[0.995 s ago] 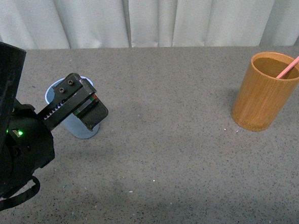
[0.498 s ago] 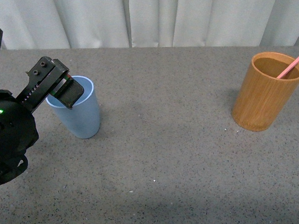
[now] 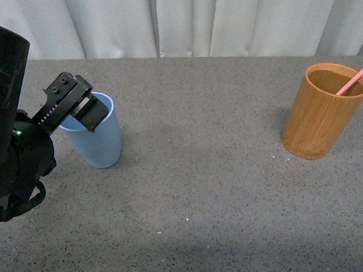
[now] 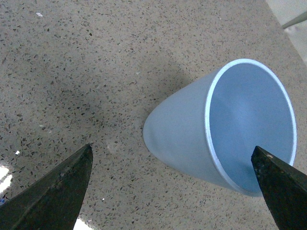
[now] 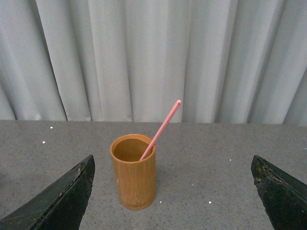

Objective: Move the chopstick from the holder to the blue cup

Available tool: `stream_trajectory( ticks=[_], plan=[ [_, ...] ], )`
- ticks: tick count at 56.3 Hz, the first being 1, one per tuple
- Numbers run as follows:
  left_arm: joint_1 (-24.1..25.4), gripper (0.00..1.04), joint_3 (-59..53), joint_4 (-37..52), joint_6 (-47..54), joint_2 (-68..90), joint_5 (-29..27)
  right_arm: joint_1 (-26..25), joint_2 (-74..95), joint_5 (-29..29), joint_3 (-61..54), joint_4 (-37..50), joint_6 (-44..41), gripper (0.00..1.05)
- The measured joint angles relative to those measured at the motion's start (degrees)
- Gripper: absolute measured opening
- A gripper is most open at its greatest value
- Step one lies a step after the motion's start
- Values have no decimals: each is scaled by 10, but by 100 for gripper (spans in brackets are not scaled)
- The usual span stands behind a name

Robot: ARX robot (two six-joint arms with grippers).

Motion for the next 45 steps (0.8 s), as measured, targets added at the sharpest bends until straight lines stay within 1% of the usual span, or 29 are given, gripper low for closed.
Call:
stream_trajectory(
  ticks=[3,5,11,33,35,45],
  plan=[
    [0,95,0,0,0,2,0,0,0,0,0,0,0,95],
    [0,89,0,0,0,3,-1,0,0,0,0,0,0,95],
    [1,66,1,0,-4,9,-4,0,0,0,0,0,0,95],
    [-2,7,2,3,-15,16,-2,0,0,0,0,0,0,95],
    [-2,3,2,3,-16,16,-2,0,0,0,0,0,0,95],
    [-3,4,1,3,-13,4,2,0,0,0,0,0,0,95]
  ],
)
